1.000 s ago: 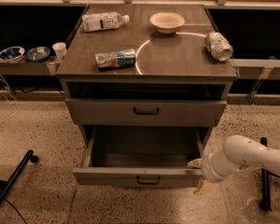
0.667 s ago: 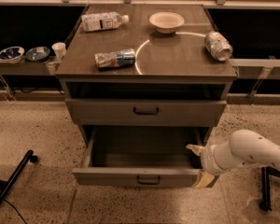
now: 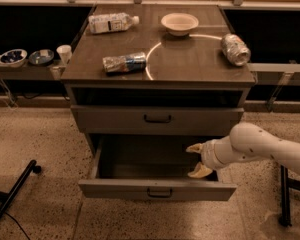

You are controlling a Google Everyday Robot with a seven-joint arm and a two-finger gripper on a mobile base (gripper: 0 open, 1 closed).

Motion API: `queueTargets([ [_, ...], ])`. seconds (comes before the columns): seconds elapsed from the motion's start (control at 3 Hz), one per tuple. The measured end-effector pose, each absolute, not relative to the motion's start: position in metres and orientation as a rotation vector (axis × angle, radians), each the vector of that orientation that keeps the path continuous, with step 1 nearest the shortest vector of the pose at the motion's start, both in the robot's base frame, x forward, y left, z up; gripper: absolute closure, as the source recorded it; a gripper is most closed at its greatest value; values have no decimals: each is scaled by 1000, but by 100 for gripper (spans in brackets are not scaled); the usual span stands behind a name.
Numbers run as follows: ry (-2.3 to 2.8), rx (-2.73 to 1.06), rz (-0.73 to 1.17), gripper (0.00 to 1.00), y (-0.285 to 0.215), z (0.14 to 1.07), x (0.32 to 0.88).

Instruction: Open middle drawer

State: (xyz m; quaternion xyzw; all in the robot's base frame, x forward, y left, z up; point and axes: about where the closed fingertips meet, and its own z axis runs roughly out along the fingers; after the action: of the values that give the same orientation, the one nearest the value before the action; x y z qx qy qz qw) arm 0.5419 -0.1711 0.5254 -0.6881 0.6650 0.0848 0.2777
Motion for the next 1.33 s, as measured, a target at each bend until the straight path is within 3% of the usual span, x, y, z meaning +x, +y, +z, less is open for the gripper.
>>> queueTargets([
  [0.67, 1838, -1874, 343, 87, -143, 449, 576],
  [1.0, 1843, -1913, 398, 100, -128, 412, 574],
  [1.33, 1804, -1972, 500, 100, -101, 385, 556],
])
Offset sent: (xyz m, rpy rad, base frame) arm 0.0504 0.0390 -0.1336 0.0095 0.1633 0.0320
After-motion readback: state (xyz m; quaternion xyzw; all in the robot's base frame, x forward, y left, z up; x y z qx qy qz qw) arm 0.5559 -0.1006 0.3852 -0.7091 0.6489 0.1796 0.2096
